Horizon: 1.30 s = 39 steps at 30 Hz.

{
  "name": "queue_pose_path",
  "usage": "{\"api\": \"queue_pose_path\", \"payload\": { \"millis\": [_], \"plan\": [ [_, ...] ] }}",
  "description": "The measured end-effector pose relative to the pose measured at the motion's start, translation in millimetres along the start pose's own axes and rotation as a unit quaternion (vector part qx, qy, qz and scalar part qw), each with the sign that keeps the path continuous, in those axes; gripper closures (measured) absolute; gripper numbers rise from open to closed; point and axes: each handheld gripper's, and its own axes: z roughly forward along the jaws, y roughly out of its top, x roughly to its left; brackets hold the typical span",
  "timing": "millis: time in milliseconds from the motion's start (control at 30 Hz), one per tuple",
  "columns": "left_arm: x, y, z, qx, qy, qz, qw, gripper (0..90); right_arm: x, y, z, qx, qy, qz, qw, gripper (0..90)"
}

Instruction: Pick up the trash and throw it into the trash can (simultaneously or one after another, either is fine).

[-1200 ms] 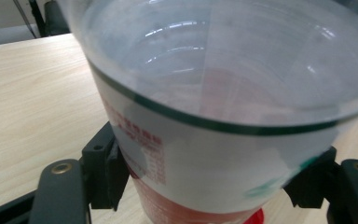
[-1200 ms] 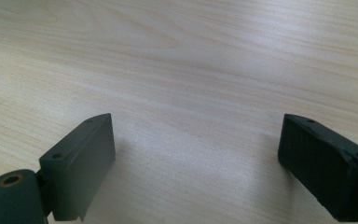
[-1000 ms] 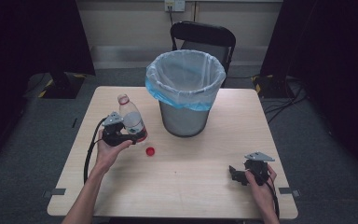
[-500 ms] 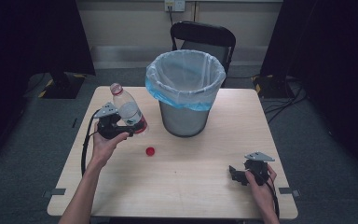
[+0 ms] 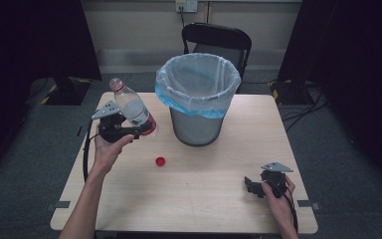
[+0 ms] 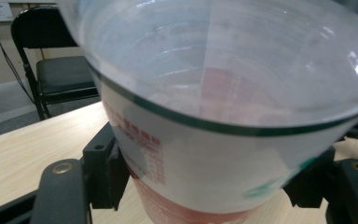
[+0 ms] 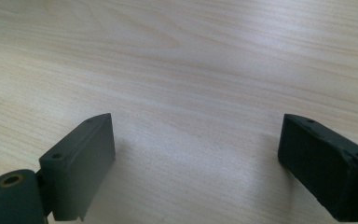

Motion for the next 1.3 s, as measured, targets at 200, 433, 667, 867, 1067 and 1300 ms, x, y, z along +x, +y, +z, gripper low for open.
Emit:
{"api": "queue_pose_path", "payload": {
  "millis": [200,433,667,867,1067,1300],
  "plan": [
    [-4.4,16.4,-1.5,-0.015,-0.012,0.001,0.9998,28.9,0.0,0.0,0.0,0.000,0.000,0.000,1.0000,10.3],
    [-12.2,27.1,-5.6,-0.034,-0.037,-0.004,0.9987,29.1,0.0,0.0,0.0,0.000,0.000,0.000,1.0000,10.3],
    [-19.0,39.8,-7.1,-0.039,-0.053,0.002,0.9979,29.1,0.0,0.0,0.0,0.000,0.000,0.000,1.0000,10.3],
    [-24.8,56.3,-8.1,-0.052,-0.065,0.011,0.9965,29.1,0.0,0.0,0.0,0.000,0.000,0.000,1.0000,10.3],
    [-22.4,73.5,-5.1,-0.077,-0.071,0.005,0.9945,28.9,0.0,0.0,0.0,0.000,0.000,0.000,1.0000,10.3],
    [-27.1,88.4,0.9,-0.091,-0.089,0.003,0.9918,28.9,0.0,0.0,0.0,0.000,0.000,0.000,1.0000,10.3]
  ]
}}
